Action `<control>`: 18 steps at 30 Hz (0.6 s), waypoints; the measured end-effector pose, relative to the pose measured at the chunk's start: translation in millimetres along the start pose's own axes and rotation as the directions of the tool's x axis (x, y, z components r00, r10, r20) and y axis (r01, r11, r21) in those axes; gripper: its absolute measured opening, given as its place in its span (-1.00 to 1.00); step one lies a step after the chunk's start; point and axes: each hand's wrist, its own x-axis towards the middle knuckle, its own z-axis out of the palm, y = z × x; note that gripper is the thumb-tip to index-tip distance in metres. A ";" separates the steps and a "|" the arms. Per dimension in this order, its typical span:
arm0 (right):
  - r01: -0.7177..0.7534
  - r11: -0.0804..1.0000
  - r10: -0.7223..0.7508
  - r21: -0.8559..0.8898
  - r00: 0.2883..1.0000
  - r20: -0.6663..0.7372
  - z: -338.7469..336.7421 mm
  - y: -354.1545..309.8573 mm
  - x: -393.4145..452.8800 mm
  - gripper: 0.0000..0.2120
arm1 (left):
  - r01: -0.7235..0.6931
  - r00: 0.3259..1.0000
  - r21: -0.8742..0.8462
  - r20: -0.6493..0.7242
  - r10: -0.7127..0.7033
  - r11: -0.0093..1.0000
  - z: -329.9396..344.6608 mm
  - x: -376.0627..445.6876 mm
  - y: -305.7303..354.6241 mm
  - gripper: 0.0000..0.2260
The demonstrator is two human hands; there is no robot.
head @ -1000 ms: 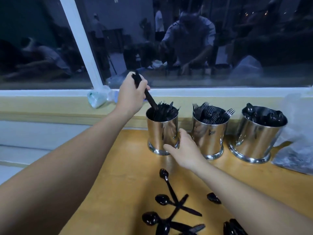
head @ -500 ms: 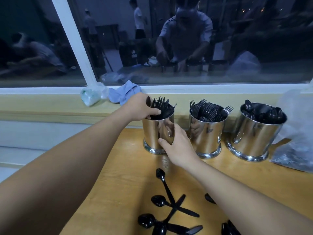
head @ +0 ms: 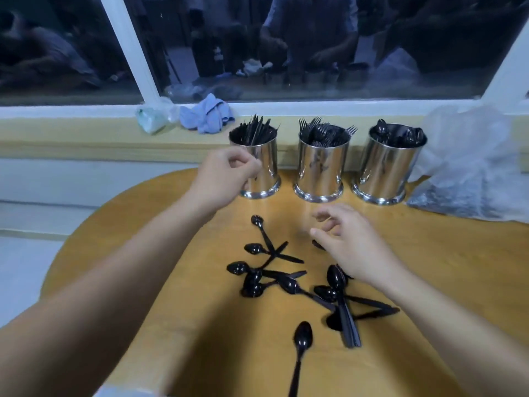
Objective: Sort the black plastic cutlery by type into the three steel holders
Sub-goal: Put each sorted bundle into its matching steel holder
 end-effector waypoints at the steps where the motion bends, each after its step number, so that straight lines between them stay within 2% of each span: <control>1: 0.004 1.000 -0.005 -0.019 1.000 -0.022 -3.8 4.8 -19.2 -0.72 | 0.027 0.998 -0.030 0.051 -0.025 0.999 11.4 -29.2 -4.5 -0.86; 4: -0.058 0.991 0.047 -0.118 0.994 -0.097 -8.2 14.1 -76.4 -0.90 | 0.114 0.981 -0.110 0.171 -0.094 0.987 49.7 -109.9 -22.4 -0.85; 7: -0.172 0.958 0.147 -0.227 0.981 -0.125 0.1 19.1 -129.9 -0.67 | 0.155 0.968 -0.153 0.223 -0.118 0.976 83.2 -172.9 -40.8 -0.85; 11: -0.263 0.869 0.232 -0.418 0.965 -0.124 18.2 19.9 -167.9 -0.45 | 0.103 0.984 -0.138 0.160 -0.081 0.985 110.8 -216.0 -58.4 -0.86; 13: -0.265 0.866 0.228 -0.423 0.964 -0.138 28.4 20.9 -170.4 -0.48 | 0.101 0.990 -0.149 0.114 -0.084 0.984 117.3 -225.7 -64.0 -0.87; 18: -0.284 0.890 0.226 -0.356 0.954 -0.194 40.0 28.8 -167.5 -0.71 | 0.096 0.992 -0.127 0.090 -0.085 0.987 124.3 -241.0 -67.4 -0.86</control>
